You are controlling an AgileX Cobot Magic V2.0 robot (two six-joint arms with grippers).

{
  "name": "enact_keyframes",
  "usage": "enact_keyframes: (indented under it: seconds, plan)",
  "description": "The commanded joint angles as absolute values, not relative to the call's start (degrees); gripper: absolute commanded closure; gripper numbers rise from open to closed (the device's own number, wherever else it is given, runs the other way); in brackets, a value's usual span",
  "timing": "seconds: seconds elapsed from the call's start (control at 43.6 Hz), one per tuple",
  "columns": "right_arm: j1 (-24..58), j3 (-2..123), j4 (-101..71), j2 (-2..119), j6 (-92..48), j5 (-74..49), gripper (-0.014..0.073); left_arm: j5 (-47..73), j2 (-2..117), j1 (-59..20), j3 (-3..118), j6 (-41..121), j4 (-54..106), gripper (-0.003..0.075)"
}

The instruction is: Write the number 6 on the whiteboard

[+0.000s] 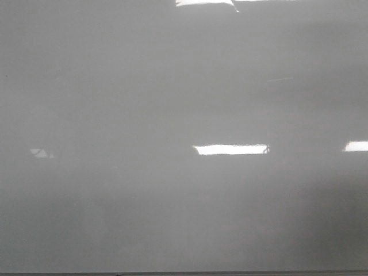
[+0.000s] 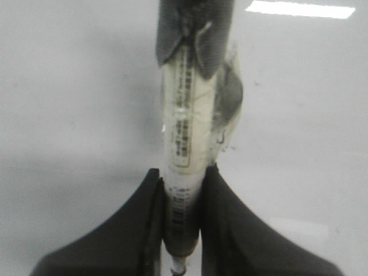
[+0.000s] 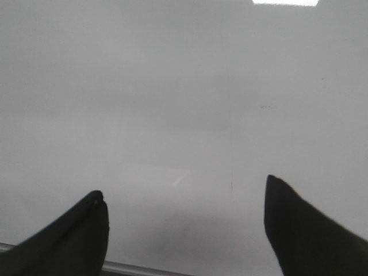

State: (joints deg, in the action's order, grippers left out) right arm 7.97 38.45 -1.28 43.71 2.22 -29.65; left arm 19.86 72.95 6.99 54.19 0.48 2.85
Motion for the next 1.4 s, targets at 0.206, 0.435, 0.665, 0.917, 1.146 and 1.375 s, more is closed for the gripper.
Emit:
enact_keyframes:
  seconds: [0.206, 0.435, 0.665, 0.917, 1.146, 1.375]
  plan:
    - [8.0, 51.3, -1.1, 48.3, 1.1, -44.3, 0.0011, 47.6, 62.2, -2.5, 61.9, 13.5, 5.2, 0.0741]
    - [8.0, 56.5, -1.2, 54.6, -4.8, -54.8, 0.0011, 55.6, 62.4, -15.7, 64.9, 27.9, 14.1, 0.0741]
    - [8.1, 57.1, -10.2, 59.4, -17.3, -56.1, 0.0012, 55.4, 68.4, -29.8, 64.9, 32.1, 14.8, 0.0741]
    - [9.9, 57.1, -27.5, 62.1, -47.0, -57.5, 0.0012, 51.1, 78.1, -40.0, 65.1, 36.0, 14.4, 0.0741]
    - [23.0, 57.1, -31.3, 65.0, -56.4, -55.5, 0.0012, 51.1, 80.3, -45.7, 65.1, 37.2, 9.7, 0.0741]
    - [33.9, 57.1, -31.3, 68.8, -59.6, -49.0, 0.0012, 50.5, 80.3, -49.0, 65.2, 38.9, 9.6, 0.0741]
